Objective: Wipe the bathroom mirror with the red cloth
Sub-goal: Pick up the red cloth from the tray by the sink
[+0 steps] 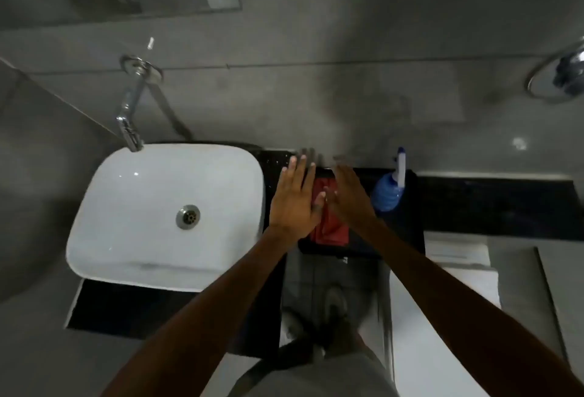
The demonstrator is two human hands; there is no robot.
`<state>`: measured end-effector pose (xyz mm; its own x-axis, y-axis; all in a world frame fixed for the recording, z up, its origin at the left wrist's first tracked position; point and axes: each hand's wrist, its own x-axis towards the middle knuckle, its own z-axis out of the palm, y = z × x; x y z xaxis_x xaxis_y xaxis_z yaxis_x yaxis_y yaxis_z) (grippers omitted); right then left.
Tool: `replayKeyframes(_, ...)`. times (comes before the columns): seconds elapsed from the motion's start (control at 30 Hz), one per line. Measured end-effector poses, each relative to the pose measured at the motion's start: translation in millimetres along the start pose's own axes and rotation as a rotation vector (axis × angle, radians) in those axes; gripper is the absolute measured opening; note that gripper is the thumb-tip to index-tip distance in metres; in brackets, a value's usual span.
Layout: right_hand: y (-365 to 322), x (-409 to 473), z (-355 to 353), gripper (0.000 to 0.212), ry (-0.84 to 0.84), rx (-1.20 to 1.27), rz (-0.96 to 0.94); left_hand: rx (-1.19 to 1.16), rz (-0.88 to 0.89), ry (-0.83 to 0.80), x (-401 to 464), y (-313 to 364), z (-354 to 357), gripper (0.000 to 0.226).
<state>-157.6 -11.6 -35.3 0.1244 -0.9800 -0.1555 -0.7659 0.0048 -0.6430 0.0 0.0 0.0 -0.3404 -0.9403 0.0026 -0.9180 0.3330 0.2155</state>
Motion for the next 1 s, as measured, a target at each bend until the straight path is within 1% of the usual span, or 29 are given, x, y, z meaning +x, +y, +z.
replayKeyframes(0.07, 19, 7, 17, 0.046, -0.042, 0.098, 0.203, 0.002, 0.018, -0.131, 10, 6, 27, 0.066)
replayKeyframes(0.1, 27, 8, 27, 0.04, -0.031, 0.178, 0.321, 0.015, 0.006, -0.184, 12, 6, 42, 0.066)
replayKeyframes(0.13, 32, 8, 34, 0.04, -0.041, 0.247, 0.445, 0.037, -0.007, -0.228, 11, 6, 55, 0.066)
replayKeyframes(0.2, 48, 14, 54, 0.049, -0.038, 0.329, 0.644, 0.054, -0.036, -0.279, 15, 2, 83, 0.066)
replayKeyframes(0.27, 60, 21, 71, 0.059, -0.039, 0.319, 0.734, 0.069, -0.046, -0.288, 16, -5, 99, 0.067)
replayKeyframes(0.33, 64, 27, 82, 0.062, -0.019, 0.332, 0.786, 0.101, -0.037, -0.314, 14, -11, 111, 0.067)
replayKeyframes(0.4, 63, 34, 88, 0.056, -0.016, 0.384, 0.832, 0.085, -0.041, -0.311, 12, -16, 114, 0.066)
replayKeyframes(0.47, 63, 41, 88, 0.052, -0.045, 0.433, 0.856, -0.023, -0.069, -0.273, 10, -16, 113, 0.064)
replayKeyframes(0.5, 62, 43, 85, 0.052, -0.067, 0.459, 0.853, -0.121, -0.109, -0.251, 9, -16, 109, 0.063)
replayKeyframes(0.57, 57, 43, 75, 0.048, -0.117, 0.536, 0.821, -0.405, -0.255, -0.26, 11, -11, 98, 0.06)
replayKeyframes(0.6, 53, 42, 70, 0.045, -0.12, 0.593, 0.796, -0.594, -0.353, -0.275, 15, -8, 91, 0.056)
replayKeyframes(0.67, 35, 40, 52, 0.033, -0.076, 0.588, 0.722, -1.03, -0.562, -0.276, 22, -1, 70, 0.05)
replayKeyframes(0.73, 4, 38, 25, 0.012, -0.051, 0.483, 0.607, -1.44, -0.695, -0.235, 25, 4, 46, 0.05)
replayKeyframes(0.77, -15, 37, 12, 0.015, -0.049, 0.443, 0.532, -1.606, -0.738, -0.19, 27, 6, 34, 0.051)
replayKeyframes(0.83, -64, 27, -9, 0.017, -0.039, 0.421, 0.349, -1.835, -0.886, -0.117, 29, 9, 9, 0.051)
replayKeyframes(0.87, -86, 21, -15, 0.016, -0.018, 0.397, 0.28, -1.951, -0.923, -0.104, 31, 12, -1, 0.05)
replayKeyframes(0.9, -112, 16, -23, 0.02, 0.013, 0.356, 0.21, -2.065, -0.916, -0.079, 34, 17, -19, 0.049)
replayKeyframes(0.97, -156, 9, -36, 0.028, -0.031, 0.298, 0.081, -2.152, -0.722, 0.048, 29, 22, -58, 0.048)
replayKeyframes(1.0, -182, 7, -48, 0.026, -0.062, 0.279, 0.009, -2.228, -0.628, 0.133, 24, 20, -87, 0.044)
